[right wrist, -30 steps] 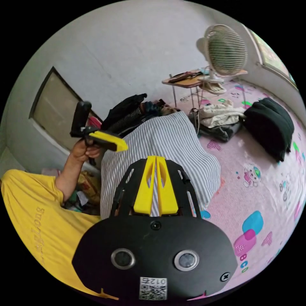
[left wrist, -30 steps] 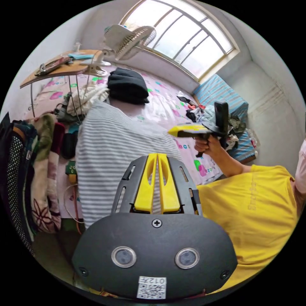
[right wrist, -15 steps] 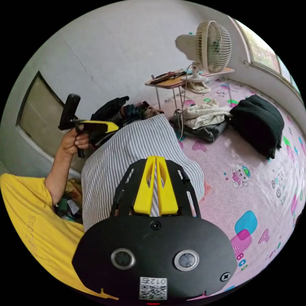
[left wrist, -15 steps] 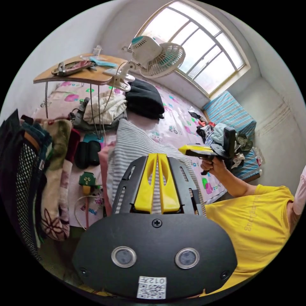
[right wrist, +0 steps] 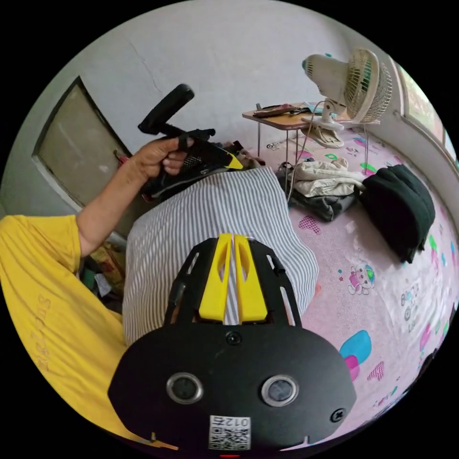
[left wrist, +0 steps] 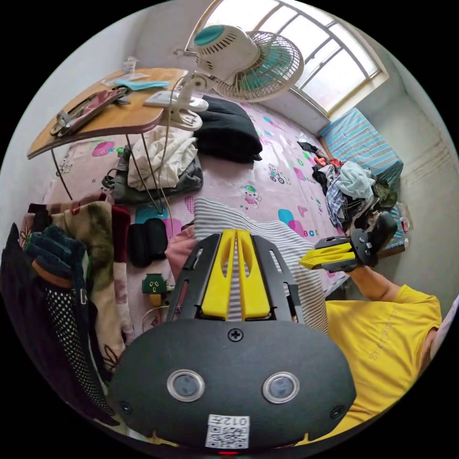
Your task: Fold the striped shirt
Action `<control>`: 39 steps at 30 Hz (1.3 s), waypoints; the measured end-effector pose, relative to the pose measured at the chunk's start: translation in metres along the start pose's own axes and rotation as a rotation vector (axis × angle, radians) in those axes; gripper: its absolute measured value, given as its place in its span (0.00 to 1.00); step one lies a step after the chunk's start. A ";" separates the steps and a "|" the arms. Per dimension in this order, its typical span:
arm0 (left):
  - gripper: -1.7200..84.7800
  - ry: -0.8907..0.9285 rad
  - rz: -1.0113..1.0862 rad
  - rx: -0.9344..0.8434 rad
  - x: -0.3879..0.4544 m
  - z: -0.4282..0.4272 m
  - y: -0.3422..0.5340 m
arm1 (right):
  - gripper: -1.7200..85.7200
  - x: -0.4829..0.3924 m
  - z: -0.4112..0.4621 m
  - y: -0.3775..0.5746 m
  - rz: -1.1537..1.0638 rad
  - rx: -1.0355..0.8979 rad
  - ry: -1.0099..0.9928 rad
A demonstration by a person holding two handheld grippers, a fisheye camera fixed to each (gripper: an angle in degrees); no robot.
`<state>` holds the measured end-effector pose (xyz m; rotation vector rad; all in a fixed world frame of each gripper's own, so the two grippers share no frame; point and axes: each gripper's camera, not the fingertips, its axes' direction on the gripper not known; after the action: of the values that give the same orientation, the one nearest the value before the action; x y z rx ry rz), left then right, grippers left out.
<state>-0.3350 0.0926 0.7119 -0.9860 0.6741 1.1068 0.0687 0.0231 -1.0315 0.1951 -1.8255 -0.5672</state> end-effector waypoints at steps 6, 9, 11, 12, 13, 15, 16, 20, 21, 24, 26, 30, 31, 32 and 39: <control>0.04 -0.023 0.031 -0.169 -0.012 0.065 -0.039 | 0.04 -0.019 0.015 0.008 -0.051 -0.048 0.071; 0.03 0.044 -0.003 -0.206 -0.037 0.082 -0.044 | 0.03 0.004 0.003 0.014 0.193 0.055 0.316; 0.03 0.075 -0.051 -0.179 -0.056 0.078 -0.043 | 0.03 0.032 -0.021 0.029 0.353 0.149 0.248; 0.03 0.057 -0.088 -0.155 -0.067 0.072 -0.040 | 0.03 0.036 -0.026 0.034 0.377 0.166 0.250; 0.03 0.040 -0.112 -0.140 -0.073 0.068 -0.037 | 0.03 0.039 -0.032 0.040 0.399 0.162 0.275; 0.03 -0.050 -0.182 -0.063 -0.083 0.047 -0.025 | 0.03 0.038 -0.034 0.048 0.389 0.111 0.316; 0.03 -0.063 -0.184 -0.048 -0.082 0.042 -0.023 | 0.03 0.036 -0.036 0.055 0.397 0.094 0.344; 0.02 -0.057 -0.059 -0.055 -0.053 0.039 -0.019 | 0.03 0.015 -0.049 0.090 0.324 0.264 0.118; 0.02 -0.067 -0.041 -0.095 -0.050 0.049 -0.021 | 0.03 0.014 -0.048 0.094 0.311 0.277 0.097; 0.02 -0.051 -0.052 -0.221 -0.062 0.083 -0.023 | 0.02 0.028 -0.024 0.098 0.410 0.079 0.193; 0.02 -0.017 -0.095 -0.216 -0.075 0.085 -0.020 | 0.02 0.030 -0.030 0.109 0.473 0.076 0.337; 0.02 -0.174 -0.153 -0.074 -0.066 0.034 -0.005 | 0.03 0.011 -0.056 0.122 0.398 0.172 0.312; 0.02 -0.178 -0.135 -0.054 -0.058 0.025 -0.003 | 0.03 0.007 -0.060 0.125 0.395 0.198 0.280; 0.02 -0.179 -0.091 -0.026 -0.042 0.012 0.002 | 0.03 0.003 -0.063 0.129 0.405 0.225 0.236; 0.03 -0.155 -0.020 -0.191 -0.018 0.035 0.032 | 0.03 0.001 -0.026 0.149 0.458 0.138 0.150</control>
<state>-0.3721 0.1208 0.7324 -1.0539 0.4384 1.2326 0.1150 0.1452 -0.9545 -0.0872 -1.6900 -0.1020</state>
